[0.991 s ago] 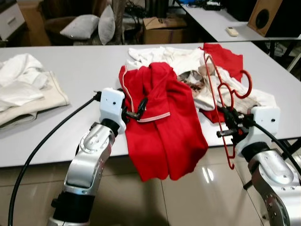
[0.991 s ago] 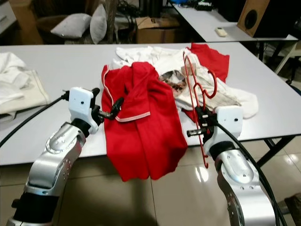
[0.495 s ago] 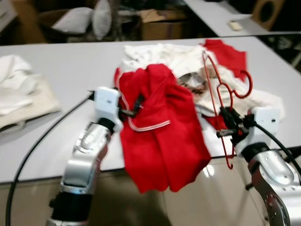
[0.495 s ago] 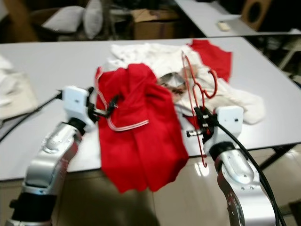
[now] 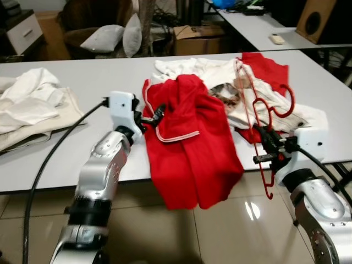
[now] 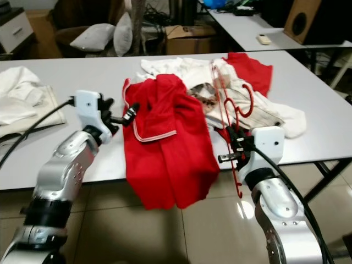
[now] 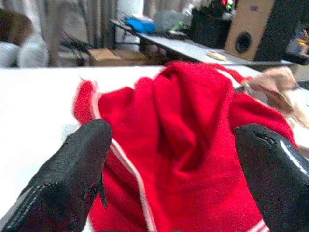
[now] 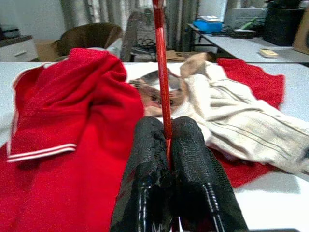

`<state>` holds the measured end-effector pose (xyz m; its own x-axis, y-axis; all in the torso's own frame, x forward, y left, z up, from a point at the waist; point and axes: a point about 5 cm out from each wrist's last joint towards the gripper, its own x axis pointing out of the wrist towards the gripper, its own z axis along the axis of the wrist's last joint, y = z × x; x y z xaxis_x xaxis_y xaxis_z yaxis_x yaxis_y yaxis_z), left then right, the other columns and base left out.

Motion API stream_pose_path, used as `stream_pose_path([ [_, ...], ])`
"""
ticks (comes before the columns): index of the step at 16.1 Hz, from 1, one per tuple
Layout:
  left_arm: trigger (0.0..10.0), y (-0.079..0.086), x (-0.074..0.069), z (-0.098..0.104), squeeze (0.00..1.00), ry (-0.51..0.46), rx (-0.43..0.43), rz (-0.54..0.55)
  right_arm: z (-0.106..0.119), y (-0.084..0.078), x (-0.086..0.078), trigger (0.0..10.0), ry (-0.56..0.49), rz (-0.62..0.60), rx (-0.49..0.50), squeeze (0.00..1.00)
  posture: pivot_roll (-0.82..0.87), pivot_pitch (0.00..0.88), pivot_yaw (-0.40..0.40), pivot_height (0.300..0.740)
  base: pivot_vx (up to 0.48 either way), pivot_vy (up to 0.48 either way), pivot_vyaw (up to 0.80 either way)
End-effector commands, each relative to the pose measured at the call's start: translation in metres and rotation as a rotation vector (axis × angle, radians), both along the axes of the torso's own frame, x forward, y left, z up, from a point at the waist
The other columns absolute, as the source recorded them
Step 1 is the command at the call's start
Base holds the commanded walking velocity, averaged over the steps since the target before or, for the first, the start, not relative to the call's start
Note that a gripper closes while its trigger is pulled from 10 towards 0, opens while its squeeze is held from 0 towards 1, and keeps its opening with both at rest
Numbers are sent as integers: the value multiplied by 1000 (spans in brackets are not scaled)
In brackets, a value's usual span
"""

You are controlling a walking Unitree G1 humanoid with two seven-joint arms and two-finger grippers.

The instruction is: Hang hanger

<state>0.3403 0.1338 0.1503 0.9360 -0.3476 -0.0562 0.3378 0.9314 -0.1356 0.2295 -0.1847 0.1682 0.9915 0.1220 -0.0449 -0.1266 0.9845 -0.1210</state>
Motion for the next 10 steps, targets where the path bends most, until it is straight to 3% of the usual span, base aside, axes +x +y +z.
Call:
stream_pose_path([
  [1,10000,-1,5,-4,1000,23,5,18,1,-5,2,10000,-12,-19,1,0,-62,0,52,740,0,0,0],
  [3,10000,1,15,-13,1000,91,-22,105,-3,-8,-1,10000,-2,-40,15,0,-72,0,57,740,0,0,0],
  [4,10000,6,18,-17,0,122,-53,142,-4,-7,-3,10000,4,-36,-7,0,-90,0,62,740,0,0,0],
  [6,10000,1,22,-25,0,200,-170,100,-3,-9,-7,10000,6,-42,6,0,-91,0,63,740,0,0,0],
  [8,10000,-7,19,-36,0,285,-214,38,-6,-10,-8,10000,13,-48,-2,0,-95,0,67,740,0,0,0],
  [9,10000,-10,17,-41,0,322,-276,21,-5,-9,-8,10000,10,-48,0,0,-99,0,72,740,0,0,0],
  [10,6510,-11,17,-44,0,341,-339,21,-4,-8,-7,10000,6,-49,-1,0,-99,0,77,740,0,0,0],
])
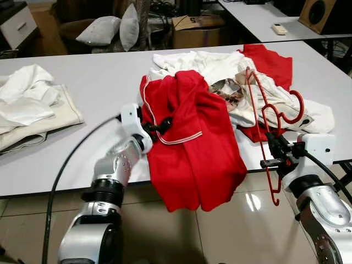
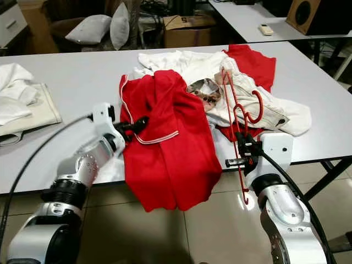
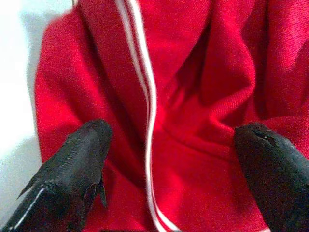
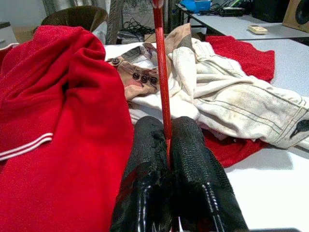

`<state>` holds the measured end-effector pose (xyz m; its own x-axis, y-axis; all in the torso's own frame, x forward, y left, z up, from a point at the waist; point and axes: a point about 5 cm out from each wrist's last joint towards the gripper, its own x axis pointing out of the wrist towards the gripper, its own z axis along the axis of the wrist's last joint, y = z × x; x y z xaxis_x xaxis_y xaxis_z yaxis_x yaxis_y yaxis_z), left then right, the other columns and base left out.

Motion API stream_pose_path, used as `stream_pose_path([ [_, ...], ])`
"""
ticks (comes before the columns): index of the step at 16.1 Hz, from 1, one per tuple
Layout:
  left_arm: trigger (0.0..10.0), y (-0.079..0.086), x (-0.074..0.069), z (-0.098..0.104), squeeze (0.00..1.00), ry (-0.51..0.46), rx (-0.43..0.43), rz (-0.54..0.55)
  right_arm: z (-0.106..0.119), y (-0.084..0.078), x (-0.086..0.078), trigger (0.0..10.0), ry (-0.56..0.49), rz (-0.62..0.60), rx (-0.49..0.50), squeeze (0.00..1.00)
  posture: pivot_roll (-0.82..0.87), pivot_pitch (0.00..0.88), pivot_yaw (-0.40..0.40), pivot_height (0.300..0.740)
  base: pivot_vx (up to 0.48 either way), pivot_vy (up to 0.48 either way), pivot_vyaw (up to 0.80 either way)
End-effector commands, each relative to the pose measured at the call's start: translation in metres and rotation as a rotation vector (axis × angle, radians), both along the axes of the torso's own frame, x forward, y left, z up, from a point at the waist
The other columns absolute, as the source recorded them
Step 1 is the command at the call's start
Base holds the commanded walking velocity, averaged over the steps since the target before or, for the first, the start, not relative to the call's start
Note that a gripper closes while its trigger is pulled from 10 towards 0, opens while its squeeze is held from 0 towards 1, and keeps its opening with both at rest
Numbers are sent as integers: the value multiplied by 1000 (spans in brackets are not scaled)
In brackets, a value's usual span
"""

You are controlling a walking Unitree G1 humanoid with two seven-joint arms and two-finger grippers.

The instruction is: Hang hanger

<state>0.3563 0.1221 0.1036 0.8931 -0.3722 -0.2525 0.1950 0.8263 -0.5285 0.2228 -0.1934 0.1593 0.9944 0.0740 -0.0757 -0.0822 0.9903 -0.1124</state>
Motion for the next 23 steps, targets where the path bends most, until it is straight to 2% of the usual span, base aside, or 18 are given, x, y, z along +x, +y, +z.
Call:
stream_pose_path([
  [1,0,1,3,2,0,12,-73,13,4,0,0,10000,-28,-5,-9,0,-101,0,83,740,0,0,0],
  [3,0,2,4,1,0,17,-95,-1,3,0,-2,10000,-28,-11,-9,0,-102,0,93,740,0,0,0],
  [4,0,-1,5,2,0,13,-142,-18,2,1,-3,10000,-25,-14,-8,0,-102,0,97,740,0,0,0],
  [6,0,-5,6,-4,0,69,-178,-5,1,3,-3,10000,-27,-17,-5,0,-104,0,105,740,0,0,0],
  [7,0,-7,6,-5,0,86,-226,3,2,3,-2,10000,-29,-18,-4,0,-104,0,107,740,0,0,0],
  [8,0,-10,8,-5,0,118,-320,23,2,4,-2,10000,-32,-20,-3,0,-104,0,112,740,0,0,0],
  [9,0,-10,8,-5,0,121,-330,26,2,4,-2,10000,-32,-20,-4,0,-104,0,112,740,0,0,0],
  [10,2235,-11,10,-5,0,142,-354,51,1,4,-3,10000,-33,-21,-3,0,-105,0,116,740,0,0,0],
  [11,2745,-11,13,-2,0,147,-411,80,1,4,-5,10000,-32,-23,-2,0,-106,0,118,740,0,0,0],
  [12,1333,-13,15,2,0,138,-476,80,1,4,-5,10000,-31,-24,-2,0,-107,0,121,740,0,0,0],
  [13,2471,-15,17,5,0,144,-551,86,0,5,-7,10000,-27,-23,-2,0,-109,0,122,740,0,0,0],
  [14,2078,-17,18,9,0,147,-630,80,0,5,-8,10000,-25,-23,-2,0,-111,0,124,740,0,0,0],
  [15,0,-17,18,11,0,137,-666,70,0,6,-8,10000,-23,-22,-4,0,-113,0,126,740,0,0,0],
  [16,0,-18,18,12,0,134,-673,50,0,5,-9,10000,-23,-23,-7,0,-114,0,127,740,0,0,0],
  [19,0,-20,14,0,0,197,-585,54,0,5,-9,10000,-22,-25,-10,0,-110,0,124,740,0,0,0],
  [22,0,-20,14,0,0,197,-585,54,0,5,-9,10000,-22,-25,-10,0,-110,0,124,740,0,0,0],
  [23,0,-20,13,-4,0,222,-561,64,0,5,-9,10000,-22,-24,-10,0,-109,0,123,740,0,0,0],
])
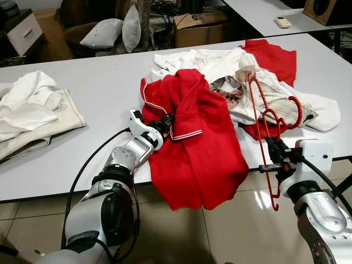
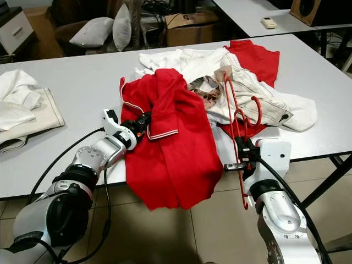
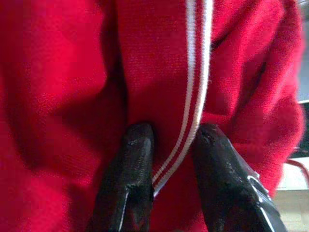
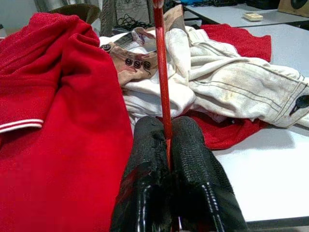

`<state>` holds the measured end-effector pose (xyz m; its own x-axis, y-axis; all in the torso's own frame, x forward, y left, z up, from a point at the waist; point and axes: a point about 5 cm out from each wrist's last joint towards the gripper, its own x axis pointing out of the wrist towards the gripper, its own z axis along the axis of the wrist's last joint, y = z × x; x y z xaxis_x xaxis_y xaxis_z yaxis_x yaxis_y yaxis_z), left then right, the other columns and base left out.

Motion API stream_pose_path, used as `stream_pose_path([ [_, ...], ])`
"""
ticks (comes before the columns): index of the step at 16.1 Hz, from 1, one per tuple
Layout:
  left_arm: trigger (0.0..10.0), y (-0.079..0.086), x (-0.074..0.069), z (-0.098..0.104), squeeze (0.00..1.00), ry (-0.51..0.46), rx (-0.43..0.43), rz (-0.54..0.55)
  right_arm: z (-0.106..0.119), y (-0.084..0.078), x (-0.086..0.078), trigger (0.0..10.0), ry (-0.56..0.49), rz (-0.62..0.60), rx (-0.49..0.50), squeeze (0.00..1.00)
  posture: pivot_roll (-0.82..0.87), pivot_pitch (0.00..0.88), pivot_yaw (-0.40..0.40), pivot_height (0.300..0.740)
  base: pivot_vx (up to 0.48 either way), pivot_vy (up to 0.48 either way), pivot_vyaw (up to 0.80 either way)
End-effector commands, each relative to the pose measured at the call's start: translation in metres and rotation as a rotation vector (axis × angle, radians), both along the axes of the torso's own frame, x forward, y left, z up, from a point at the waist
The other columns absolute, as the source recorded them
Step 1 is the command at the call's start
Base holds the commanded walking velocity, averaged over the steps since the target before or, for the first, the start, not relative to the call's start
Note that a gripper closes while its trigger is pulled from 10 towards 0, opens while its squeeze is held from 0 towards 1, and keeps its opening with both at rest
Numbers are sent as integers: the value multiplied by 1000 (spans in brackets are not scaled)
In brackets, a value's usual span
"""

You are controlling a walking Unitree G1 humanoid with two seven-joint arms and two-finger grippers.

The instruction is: Hang hanger

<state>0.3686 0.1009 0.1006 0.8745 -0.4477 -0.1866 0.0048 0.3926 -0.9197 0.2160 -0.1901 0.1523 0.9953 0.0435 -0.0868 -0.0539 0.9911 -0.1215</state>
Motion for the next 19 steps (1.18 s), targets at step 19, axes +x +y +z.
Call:
stream_pose_path([
  [19,0,89,44,147,0,-486,-88,247,9,8,14,10000,-84,25,5,0,-60,0,118,740,0,0,0],
])
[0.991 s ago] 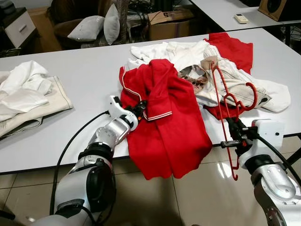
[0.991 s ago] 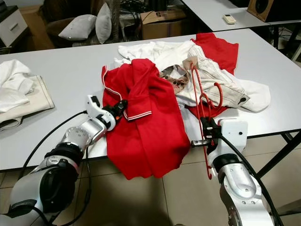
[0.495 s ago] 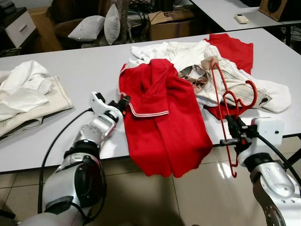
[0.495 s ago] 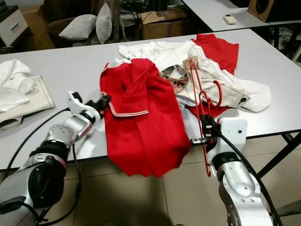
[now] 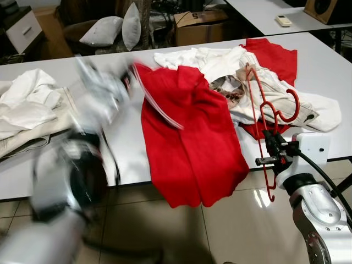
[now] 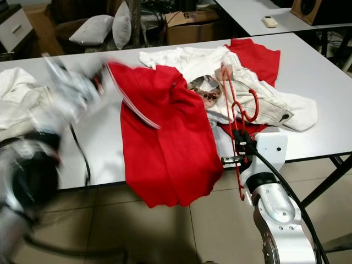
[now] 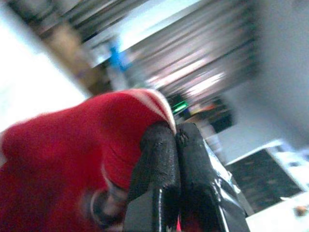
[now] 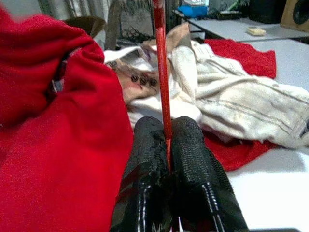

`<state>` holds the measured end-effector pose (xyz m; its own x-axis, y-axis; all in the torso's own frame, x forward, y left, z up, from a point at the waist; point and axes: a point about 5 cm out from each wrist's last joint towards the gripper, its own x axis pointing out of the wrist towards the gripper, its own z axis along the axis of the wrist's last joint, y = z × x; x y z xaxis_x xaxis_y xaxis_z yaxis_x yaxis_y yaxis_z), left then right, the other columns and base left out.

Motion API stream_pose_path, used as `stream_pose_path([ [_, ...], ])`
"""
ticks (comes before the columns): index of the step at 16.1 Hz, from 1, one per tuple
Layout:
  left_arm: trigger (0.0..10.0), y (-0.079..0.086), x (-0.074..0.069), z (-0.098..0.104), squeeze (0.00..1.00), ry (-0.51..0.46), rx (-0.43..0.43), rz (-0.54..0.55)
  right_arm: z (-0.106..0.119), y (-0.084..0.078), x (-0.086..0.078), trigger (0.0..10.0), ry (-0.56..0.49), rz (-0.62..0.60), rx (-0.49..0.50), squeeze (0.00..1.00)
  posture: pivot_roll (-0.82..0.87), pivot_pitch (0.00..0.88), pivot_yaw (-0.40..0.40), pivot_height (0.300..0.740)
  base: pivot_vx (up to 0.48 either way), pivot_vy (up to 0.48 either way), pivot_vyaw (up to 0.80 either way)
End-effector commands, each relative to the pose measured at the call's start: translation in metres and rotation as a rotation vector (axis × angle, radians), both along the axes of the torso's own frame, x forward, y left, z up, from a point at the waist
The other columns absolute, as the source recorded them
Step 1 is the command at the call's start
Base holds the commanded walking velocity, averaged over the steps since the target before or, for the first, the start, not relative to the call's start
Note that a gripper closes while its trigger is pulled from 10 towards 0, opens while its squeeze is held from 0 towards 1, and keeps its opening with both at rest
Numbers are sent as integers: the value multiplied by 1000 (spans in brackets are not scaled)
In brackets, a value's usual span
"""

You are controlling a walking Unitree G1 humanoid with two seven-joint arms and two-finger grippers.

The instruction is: Hang hanger

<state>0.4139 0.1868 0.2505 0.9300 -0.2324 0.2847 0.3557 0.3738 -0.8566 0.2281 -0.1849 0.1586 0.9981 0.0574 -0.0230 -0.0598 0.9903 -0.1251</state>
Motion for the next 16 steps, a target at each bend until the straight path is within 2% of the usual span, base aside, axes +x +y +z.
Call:
stream_pose_path([
  [1,0,4,-1,15,0,-67,10,-20,3,3,2,10000,-24,10,11,0,-60,0,118,740,0,0,0],
  [3,0,5,-1,18,0,-66,21,-20,3,4,1,10000,-29,17,20,0,-55,0,122,740,0,0,0],
  [5,0,2,-2,7,0,-38,74,-30,7,7,-2,10000,-56,73,52,0,-52,0,120,740,0,0,0],
  [6,0,-3,-3,1,0,-33,132,-46,15,15,-7,10000,-88,197,86,0,-50,0,118,740,0,0,0],
  [8,0,-11,-2,-5,0,-6,295,-14,21,33,-24,10000,-80,473,62,0,-47,0,113,740,0,0,0],
  [9,0,-13,-1,-5,0,-3,332,-1,20,36,-28,10000,-68,517,60,0,-46,0,111,740,0,0,0],
  [10,0,-15,0,-2,0,-14,408,38,13,37,-37,10000,-14,587,53,0,-47,0,109,740,0,0,0],
  [11,0,-15,0,0,0,-24,422,46,11,37,-38,10000,0,592,47,0,-48,0,110,740,0,0,0],
  [14,0,-16,1,26,0,-86,424,86,3,40,-41,10000,57,626,44,0,-47,0,108,740,0,0,0],
  [16,0,-25,-1,41,0,-139,434,48,-5,45,-35,10000,92,640,18,0,-43,0,108,740,0,0,0],
])
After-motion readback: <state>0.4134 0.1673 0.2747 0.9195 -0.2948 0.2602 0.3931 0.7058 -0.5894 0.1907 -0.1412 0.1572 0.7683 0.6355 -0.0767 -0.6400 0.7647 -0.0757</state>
